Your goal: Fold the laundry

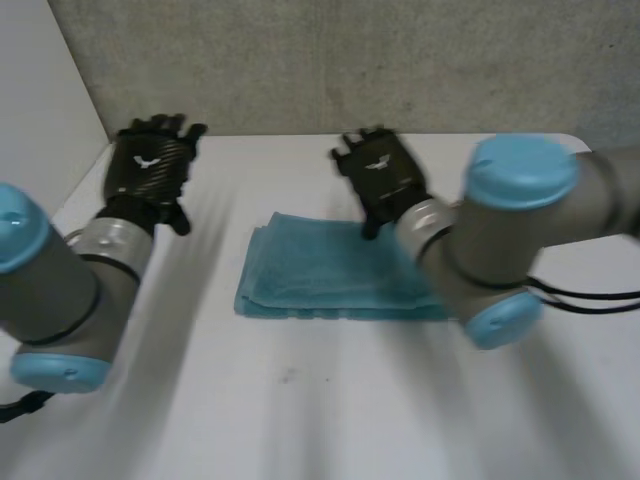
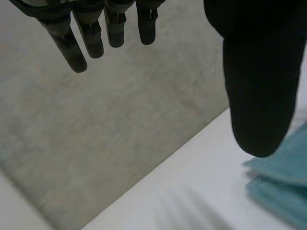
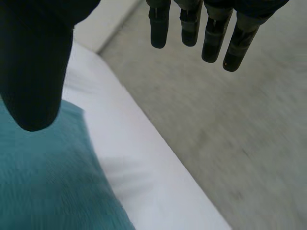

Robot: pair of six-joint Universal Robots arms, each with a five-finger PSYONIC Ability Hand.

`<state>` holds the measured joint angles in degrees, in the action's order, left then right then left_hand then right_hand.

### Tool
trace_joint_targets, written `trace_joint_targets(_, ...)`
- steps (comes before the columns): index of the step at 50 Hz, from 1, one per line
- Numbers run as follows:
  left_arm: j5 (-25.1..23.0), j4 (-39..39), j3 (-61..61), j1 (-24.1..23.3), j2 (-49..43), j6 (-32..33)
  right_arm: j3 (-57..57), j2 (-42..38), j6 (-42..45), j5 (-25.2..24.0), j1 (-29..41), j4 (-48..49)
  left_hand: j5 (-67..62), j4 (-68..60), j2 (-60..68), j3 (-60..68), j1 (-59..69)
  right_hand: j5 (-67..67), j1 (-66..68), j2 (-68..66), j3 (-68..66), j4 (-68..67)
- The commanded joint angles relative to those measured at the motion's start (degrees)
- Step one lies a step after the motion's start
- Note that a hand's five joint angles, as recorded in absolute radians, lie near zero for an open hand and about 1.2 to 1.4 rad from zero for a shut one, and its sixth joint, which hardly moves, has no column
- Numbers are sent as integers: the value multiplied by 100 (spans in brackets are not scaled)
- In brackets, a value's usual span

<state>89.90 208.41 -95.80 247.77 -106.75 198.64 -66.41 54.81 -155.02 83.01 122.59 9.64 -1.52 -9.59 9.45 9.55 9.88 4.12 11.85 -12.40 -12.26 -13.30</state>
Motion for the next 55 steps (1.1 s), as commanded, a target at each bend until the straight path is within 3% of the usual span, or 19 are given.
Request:
trace_joint_targets(1, -7, -90, 868, -817, -968, -1, -1548, 952, -1021, -92, -1218, -383, 114, -80, 93, 83, 50, -412, -185, 240, 226, 330)
trace_joint_targets(10, -7, -108, 1380, -1108, -1770, -1, -2649, 1040, -1030, -795, -2116, -358, 97, -97, 110, 100, 67, -412, -185, 240, 226, 330)
trace_joint_targets(12, -7, -134, 1424, -1117, -1867, -1, -2894, 1005, -1039, -1128, -2309, -200, 97, -97, 110, 100, 67, 131, 358, -303, -317, -212)
trace_joint_targets(15, -7, -169, 1450, -1117, -1946, -10, -2983, 961, -1039, -1217, -2389, -76, 97, -97, 110, 100, 67, 623, 850, -795, -808, -704)
trace_joint_targets(17, 10, -204, 1406, -1117, -1920, -18, -3053, 865, -1039, -1305, -2537, 116, 97, -97, 110, 100, 67, 2614, 2841, -2786, -2800, -2695)
trace_joint_targets(18, 10, -205, 1406, -1117, -1920, -18, -3053, 864, -1039, -1305, -2538, 117, 97, -97, 110, 100, 67, 2625, 2851, -2796, -2810, -2706)
trace_joint_targets(20, 28, -274, 1327, -1108, -1806, -27, -3019, 733, -1004, -1279, -2626, 170, 114, -80, 94, 83, 50, 5250, 5477, -5422, -5435, -5331)
trace_joint_targets(21, 28, -275, 1327, -1108, -1805, -27, -3018, 733, -1004, -1279, -2626, 170, 114, -80, 93, 83, 50, 5265, 5492, -5437, -5451, -5347)
trace_joint_targets(22, 45, -344, 1257, -1100, -1710, -27, -2975, 715, -1004, -1261, -2661, 187, 114, -80, 93, 83, 50, 6575, 6802, -6747, -6761, -6656)
trace_joint_targets(29, 63, -521, 791, -977, -1058, -27, -2421, 785, -837, -1191, -2811, 372, 131, -63, 77, 66, 33, 6588, 6815, -6760, -6774, -6670)
trace_joint_targets(32, 63, -530, 520, -854, -656, -19, -1770, 820, -749, -1103, -2494, 196, 131, -63, 77, 66, 33, 6588, 6815, -6760, -6774, -6670)
trace_joint_targets(34, 72, -530, 395, -774, -487, -18, -1375, 820, -740, -1041, -2072, 20, 147, -46, 60, 49, 16, 6588, 6815, -6760, -6774, -6670)
trace_joint_targets(36, 133, -530, 141, -617, -154, -27, -422, 646, -749, -1006, -1110, -391, 147, -46, 60, 49, 16, 6588, 6815, -6760, -6774, -6670)
trace_joint_targets(37, 133, -530, 140, -616, -153, -27, -417, 645, -749, -1006, -1106, -393, 147, -46, 60, 49, 16, 6588, 6815, -6760, -6774, -6670)
trace_joint_targets(39, 264, -530, -17, -503, 188, -27, 371, 42, -741, -1067, -240, -655, 152, -41, 55, 45, 12, 6588, 6815, -6760, -6774, -6670)
trace_joint_targets(42, 336, -539, -97, -423, 348, -27, 726, -296, -740, -1068, 125, -762, 152, -41, 55, 45, 12, 6588, 6815, -6760, -6774, -6670)
trace_joint_targets(44, 397, -539, -263, -239, 549, -45, 1076, -812, -732, -1094, 755, -893, 152, -41, 55, 45, 12, 6588, 6815, -6760, -6774, -6670)
trace_joint_targets(53, 379, -556, -352, -142, 577, -194, 1139, -1438, -705, -918, 1206, -1061, 152, -41, 55, 45, 12, 6376, 6603, -6548, -6561, -6457)
trace_joint_targets(55, 353, -556, -212, -150, 480, -282, 1174, -1229, -731, -569, 1145, -1052, 152, -41, 55, 45, 12, 1002, 1229, -1174, -1188, -1083)
